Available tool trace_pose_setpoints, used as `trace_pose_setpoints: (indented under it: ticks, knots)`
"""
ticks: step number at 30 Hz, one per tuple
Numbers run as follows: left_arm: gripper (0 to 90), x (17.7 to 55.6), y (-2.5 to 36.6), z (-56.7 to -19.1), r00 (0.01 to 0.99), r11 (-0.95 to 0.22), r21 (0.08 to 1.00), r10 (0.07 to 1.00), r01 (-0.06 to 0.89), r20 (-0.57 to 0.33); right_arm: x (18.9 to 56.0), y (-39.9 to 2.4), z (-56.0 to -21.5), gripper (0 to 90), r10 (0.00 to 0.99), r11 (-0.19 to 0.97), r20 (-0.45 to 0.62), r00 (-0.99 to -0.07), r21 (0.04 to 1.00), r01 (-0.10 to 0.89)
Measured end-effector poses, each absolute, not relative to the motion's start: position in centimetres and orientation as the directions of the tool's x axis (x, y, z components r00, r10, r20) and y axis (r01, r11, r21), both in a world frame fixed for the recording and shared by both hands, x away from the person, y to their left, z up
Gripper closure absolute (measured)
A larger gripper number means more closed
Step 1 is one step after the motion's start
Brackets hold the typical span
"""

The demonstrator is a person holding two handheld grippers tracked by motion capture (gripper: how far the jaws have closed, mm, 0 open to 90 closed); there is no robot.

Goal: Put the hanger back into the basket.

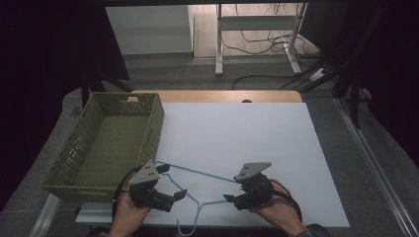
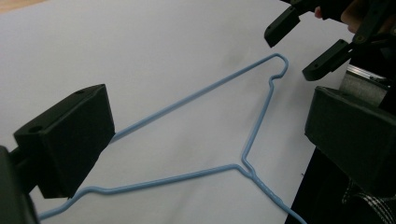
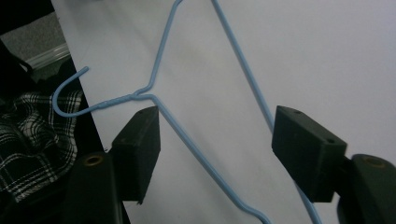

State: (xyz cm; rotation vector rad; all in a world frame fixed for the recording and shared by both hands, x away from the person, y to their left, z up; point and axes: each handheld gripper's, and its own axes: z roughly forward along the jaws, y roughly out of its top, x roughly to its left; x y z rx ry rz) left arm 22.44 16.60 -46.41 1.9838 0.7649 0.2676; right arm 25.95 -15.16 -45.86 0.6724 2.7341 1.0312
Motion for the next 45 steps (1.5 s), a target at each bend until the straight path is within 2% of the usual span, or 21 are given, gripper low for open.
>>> trace_pose_setpoints:
  ticks: [12,15,22,32,39,45]
  knots:
    - [1.8,22.8,16.2,-47.5,0.783,-0.338,0.84,0.603,0.424,-0.153,26.2,-12.4,-47.7,51.1,0.348,0.741,0.016,-0.937,0.607,0.286]
    - [2.0,22.8,16.2,-47.7,0.781,-0.343,0.836,0.606,0.428,-0.151,26.3,-11.3,-48.8,59.0,0.301,0.775,0.013,-0.953,0.58,0.253]
    - [2.3,22.8,16.3,-47.8,0.779,-0.338,0.838,0.607,0.429,-0.154,26.8,-9.8,-50.4,70.4,0.23,0.822,0.006,-0.973,0.534,0.197]
    - [2.7,22.8,16.4,-47.7,0.782,-0.34,0.837,0.603,0.428,-0.155,27.3,-9.4,-51.3,80.4,0.176,0.851,0.005,-0.984,0.502,0.154]
    - [2.7,22.6,16.4,-47.6,0.782,-0.338,0.84,0.605,0.424,-0.151,27.1,-9.3,-51.1,85.3,0.105,0.863,-0.035,-0.994,0.5,0.073]
    - [2.7,22.2,16.4,-47.1,0.783,-0.339,0.845,0.605,0.414,-0.141,27.1,-9.5,-50.4,86.7,0.127,0.847,-0.041,-0.991,0.525,0.086]
